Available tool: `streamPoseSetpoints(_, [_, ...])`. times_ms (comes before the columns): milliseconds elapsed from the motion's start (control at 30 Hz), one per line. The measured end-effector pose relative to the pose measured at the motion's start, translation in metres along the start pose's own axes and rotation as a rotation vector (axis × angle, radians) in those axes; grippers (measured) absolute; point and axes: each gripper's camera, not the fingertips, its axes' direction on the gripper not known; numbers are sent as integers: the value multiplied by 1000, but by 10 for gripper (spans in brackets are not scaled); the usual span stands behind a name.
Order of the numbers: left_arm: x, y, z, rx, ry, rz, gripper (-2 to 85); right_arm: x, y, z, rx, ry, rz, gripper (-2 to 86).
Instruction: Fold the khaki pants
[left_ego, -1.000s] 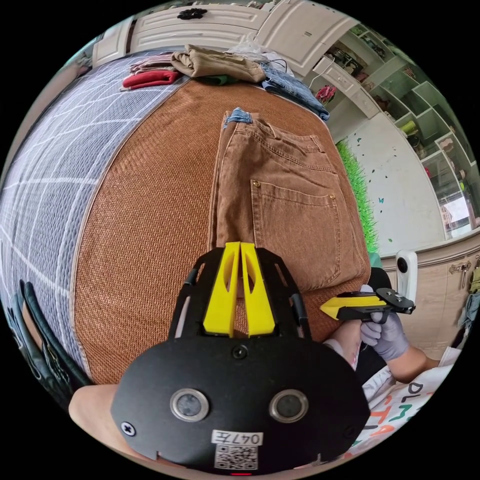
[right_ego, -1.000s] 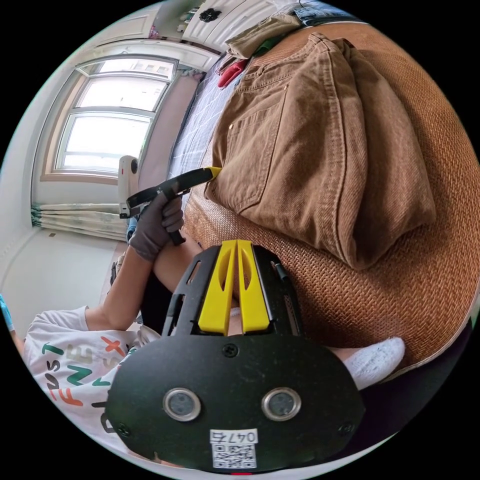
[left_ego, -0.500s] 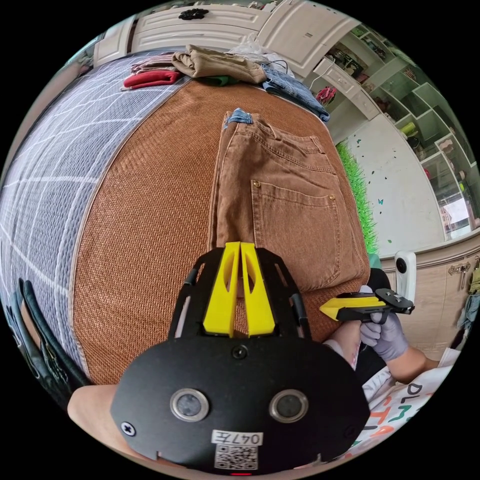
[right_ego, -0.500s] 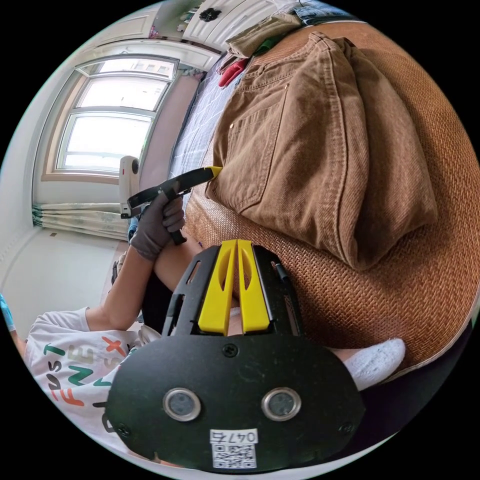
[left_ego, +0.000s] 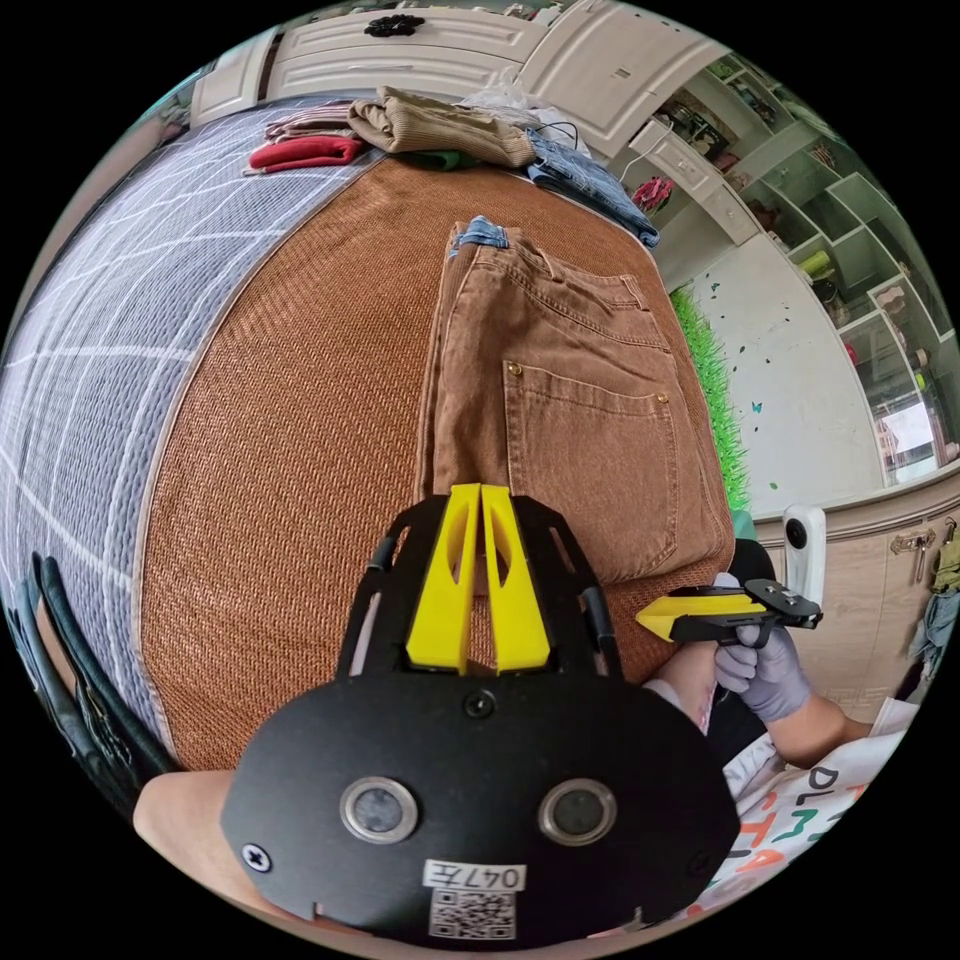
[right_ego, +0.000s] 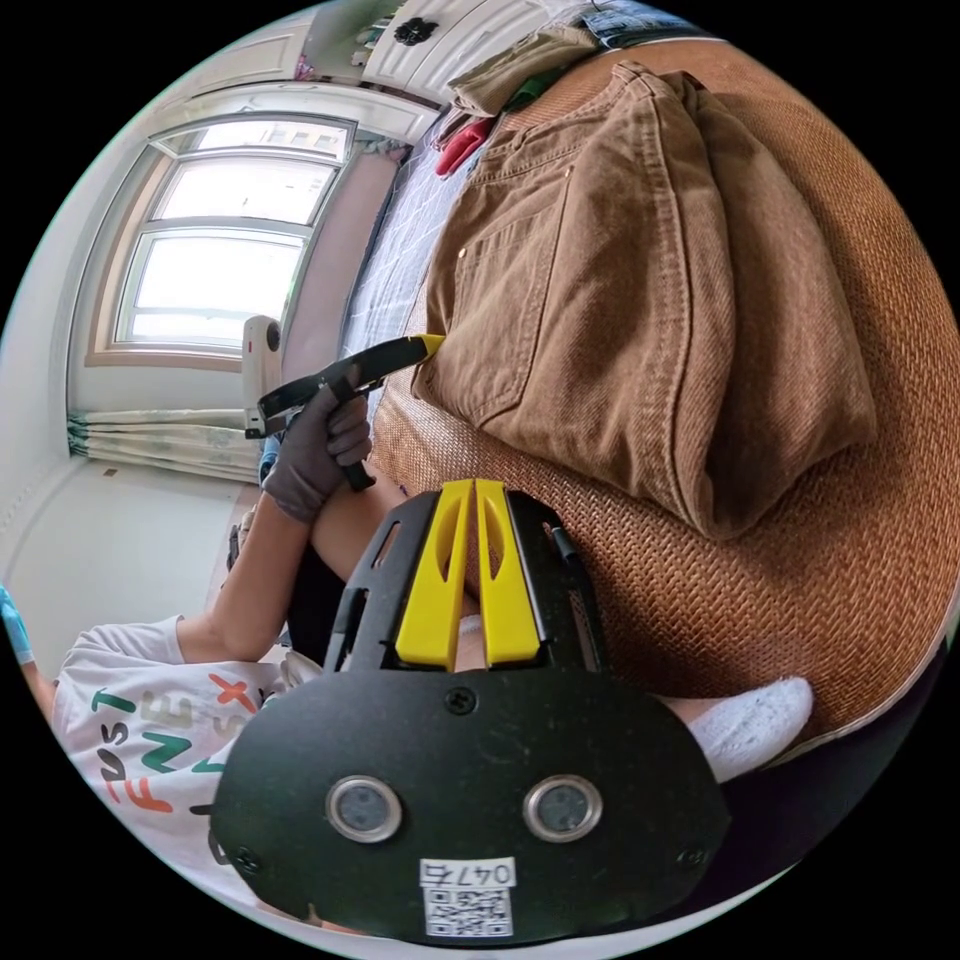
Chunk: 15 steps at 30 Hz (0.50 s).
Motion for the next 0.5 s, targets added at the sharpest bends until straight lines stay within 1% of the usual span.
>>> streamPoseSetpoints(500, [5,4,19,2,3,-4,-8,-46,-20,-2,3,-16,7,-11])
